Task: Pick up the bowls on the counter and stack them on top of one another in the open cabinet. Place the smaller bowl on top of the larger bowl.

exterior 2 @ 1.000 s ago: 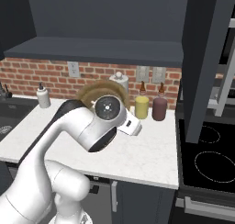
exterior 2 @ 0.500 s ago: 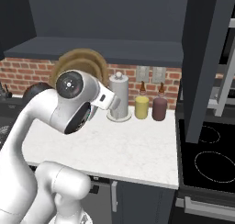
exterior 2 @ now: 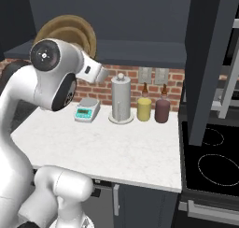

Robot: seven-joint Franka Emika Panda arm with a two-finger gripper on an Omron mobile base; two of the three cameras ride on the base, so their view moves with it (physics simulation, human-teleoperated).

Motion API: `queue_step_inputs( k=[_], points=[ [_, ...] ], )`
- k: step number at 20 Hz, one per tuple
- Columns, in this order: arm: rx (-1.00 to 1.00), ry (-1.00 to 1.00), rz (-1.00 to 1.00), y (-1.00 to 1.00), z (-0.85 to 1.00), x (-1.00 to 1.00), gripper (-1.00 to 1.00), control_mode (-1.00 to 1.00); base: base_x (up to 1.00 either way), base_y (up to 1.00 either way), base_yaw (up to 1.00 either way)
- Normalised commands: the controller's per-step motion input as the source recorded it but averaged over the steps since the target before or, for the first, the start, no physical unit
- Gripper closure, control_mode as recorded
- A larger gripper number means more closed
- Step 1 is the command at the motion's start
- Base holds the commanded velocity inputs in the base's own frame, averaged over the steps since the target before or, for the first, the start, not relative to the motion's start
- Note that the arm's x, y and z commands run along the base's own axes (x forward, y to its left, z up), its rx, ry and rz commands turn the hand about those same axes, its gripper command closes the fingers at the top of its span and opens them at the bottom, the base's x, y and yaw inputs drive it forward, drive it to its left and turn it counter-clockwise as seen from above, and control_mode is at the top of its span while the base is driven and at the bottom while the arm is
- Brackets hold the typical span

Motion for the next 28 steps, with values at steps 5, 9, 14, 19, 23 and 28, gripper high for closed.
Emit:
queue_step_inputs(
  k=[5,9,14,19,23,28],
  points=[
    [0.00,0.00,0.00,0.33,0.08,0.92,1.00,-1.00,0.00,0.00,0.00],
    [-0.01,0.00,0.00,0.28,0.01,1.00,1.00,-1.00,0.00,0.00,0.00],
    [-0.01,0.09,0.00,0.09,0.24,0.58,1.00,-1.00,0.00,0.00,0.00],
    [0.00,0.23,-0.01,0.02,0.11,0.47,1.00,-1.00,0.00,0.00,0.00],
    [0.00,0.22,0.00,0.05,0.00,0.25,1.00,-1.00,0.00,0.00,0.00],
    [0.00,0.15,0.00,0.06,-0.01,0.12,1.00,-1.00,0.00,0.00,0.00]
  ],
)
